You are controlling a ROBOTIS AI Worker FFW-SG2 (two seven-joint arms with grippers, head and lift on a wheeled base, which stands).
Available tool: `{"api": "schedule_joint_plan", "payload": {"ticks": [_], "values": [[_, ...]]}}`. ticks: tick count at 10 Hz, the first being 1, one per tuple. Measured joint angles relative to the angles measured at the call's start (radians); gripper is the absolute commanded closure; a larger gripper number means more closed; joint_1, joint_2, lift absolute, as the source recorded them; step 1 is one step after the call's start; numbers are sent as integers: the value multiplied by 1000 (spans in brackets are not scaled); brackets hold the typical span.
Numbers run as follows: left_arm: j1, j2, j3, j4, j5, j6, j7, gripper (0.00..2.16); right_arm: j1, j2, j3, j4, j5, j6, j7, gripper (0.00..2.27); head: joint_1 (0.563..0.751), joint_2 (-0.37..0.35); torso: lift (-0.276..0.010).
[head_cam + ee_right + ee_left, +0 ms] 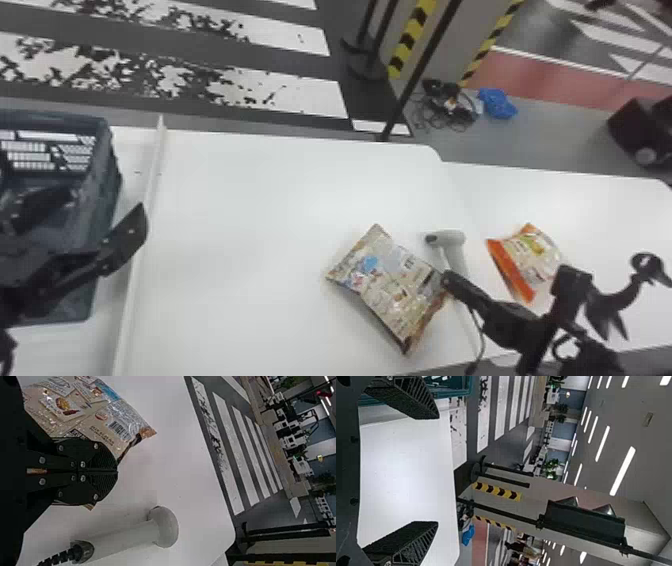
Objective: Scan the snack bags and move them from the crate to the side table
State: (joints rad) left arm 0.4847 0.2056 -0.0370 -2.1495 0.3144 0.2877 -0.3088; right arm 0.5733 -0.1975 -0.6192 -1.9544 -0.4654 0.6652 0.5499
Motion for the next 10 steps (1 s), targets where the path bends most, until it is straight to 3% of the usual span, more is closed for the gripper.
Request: {"api": "schedule_joint_plan", "payload": {"ticks": [6, 8, 10], "values": [[12, 2, -1, -8, 5, -18, -10, 36, 36, 53, 14, 13, -27, -96, 13, 2219, 695, -350, -87], [28, 4, 0, -19, 4, -18, -14, 36, -30, 38, -12, 5, -27, -32, -6, 2223, 695, -350, -87], [42, 5, 4, -28, -1, -18, -15, 36, -103, -8, -6, 63, -7, -16, -20, 2219, 695, -350, -87]]}}
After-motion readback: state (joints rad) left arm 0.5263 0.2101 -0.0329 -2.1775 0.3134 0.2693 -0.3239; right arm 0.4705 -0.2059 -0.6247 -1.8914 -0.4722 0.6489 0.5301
